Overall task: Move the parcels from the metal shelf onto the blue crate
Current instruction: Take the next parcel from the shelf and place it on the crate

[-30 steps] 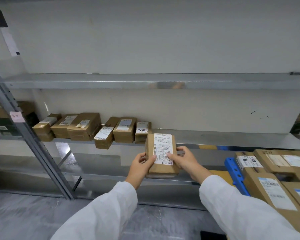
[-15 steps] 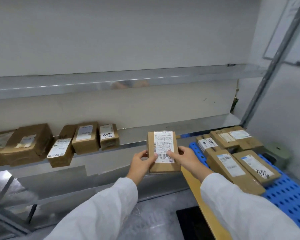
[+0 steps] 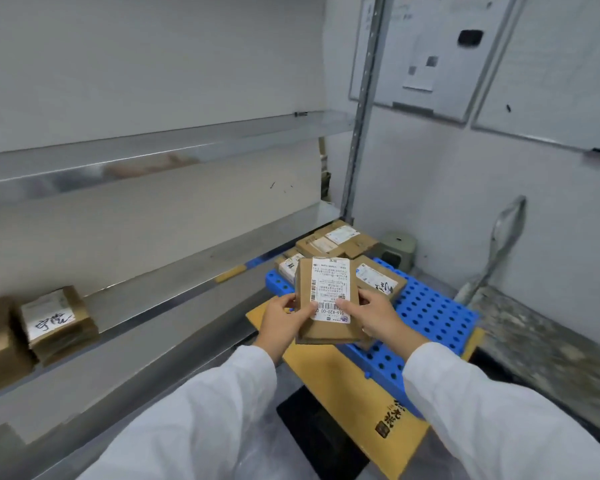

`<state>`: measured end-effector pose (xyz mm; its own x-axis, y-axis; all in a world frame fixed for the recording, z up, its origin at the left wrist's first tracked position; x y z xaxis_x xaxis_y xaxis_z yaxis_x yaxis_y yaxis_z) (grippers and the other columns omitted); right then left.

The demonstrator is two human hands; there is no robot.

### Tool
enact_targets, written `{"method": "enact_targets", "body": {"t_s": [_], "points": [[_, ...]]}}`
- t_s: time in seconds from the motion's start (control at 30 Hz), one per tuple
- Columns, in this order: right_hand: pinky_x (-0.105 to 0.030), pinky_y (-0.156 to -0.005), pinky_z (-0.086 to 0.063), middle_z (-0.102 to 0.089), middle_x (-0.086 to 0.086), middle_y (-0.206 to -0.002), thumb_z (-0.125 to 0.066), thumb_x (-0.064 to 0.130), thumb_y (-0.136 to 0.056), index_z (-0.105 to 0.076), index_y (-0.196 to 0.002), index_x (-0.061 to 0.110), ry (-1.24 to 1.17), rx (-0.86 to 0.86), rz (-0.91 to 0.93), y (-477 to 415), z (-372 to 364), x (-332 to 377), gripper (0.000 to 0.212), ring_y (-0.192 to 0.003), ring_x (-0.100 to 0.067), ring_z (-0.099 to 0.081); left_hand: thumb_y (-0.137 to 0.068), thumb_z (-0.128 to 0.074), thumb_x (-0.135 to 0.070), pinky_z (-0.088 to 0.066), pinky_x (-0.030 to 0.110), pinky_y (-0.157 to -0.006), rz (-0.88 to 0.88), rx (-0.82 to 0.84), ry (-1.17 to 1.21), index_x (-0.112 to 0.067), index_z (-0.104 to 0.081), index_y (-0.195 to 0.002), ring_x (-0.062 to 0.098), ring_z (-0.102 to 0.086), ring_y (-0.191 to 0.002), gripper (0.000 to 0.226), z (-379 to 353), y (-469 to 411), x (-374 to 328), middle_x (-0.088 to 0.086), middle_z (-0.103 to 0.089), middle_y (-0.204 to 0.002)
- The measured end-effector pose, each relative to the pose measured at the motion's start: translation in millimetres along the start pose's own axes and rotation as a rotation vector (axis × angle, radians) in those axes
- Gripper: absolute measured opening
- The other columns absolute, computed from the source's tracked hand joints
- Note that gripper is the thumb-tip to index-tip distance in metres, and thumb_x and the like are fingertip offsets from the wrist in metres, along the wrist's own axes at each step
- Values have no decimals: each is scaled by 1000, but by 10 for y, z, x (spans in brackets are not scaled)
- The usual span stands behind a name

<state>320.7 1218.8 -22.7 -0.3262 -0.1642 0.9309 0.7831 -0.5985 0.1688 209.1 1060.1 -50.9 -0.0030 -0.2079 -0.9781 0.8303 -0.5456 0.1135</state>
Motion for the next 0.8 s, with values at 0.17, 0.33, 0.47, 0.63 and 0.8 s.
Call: {"method": "enact_targets", "body": {"t_s": [0.17, 0.33, 0.47, 0.63, 0.8], "points": [[-21, -77, -54, -70, 5, -110, -72, 28, -87, -65, -120, 20, 26, -101, -7, 0, 700, -254, 36, -93, -7, -66, -83, -75, -40, -51, 21, -85, -20, 93, -16, -16, -64, -123, 9, -61, -102, 48, -720, -76, -165, -1, -62, -115], [-12, -63, -49, -69, 10, -104, -72, 31, -86, -65, -118, 22, 27, -128, 13, -84, 1450, -465, 33, -86, 1, -65, -85, -73, -40, -54, 22, -81, -15, 131, 20, -20, -64, -118, 11, -64, -101, 40, -1501, -96, -362, 2, -64, -115], [-10, -60, -49, -70, 9, -98, -73, 28, -86, -67, -116, 17, -11, -154, 26, -247, 2085, -608, 32, -84, -1, -66, -86, -72, -36, -50, 10, -65, -45, 143, 8, -21, -63, -115, -3, -67, -84, 34, -2122, -184, -645, -3, -69, -109], [-19, -67, -54, -72, 4, -103, -72, 29, -87, -67, -116, 18, -105, -172, 11, -470, 2764, -802, 31, -87, -7, -69, -84, -72, -41, -50, 13, -63, -63, 122, -51, -28, -61, -111, 1, -64, -91, 31, -2826, -409, -912, -13, -64, -102], [-13, -59, -50, -71, 7, -100, -72, 27, -87, -65, -112, 23, -76, -112, 18, -680, 3220, -967, 27, -84, -2, -67, -83, -73, -42, -56, 24, -79, -32, 85, -82, -19, -62, -115, 7, -64, -98, 41, -3353, -589, -843, -5, -66, -112]]}}
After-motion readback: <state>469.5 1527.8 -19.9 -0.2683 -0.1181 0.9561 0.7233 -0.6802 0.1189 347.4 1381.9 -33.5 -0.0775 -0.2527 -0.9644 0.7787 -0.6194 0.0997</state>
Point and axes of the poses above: each hand's wrist, its own y-axis away from the middle knuckle, its own z-axis out of the back of the hand, x = y × z, the point moved 4 cm from there along -y, towards the middle knuckle
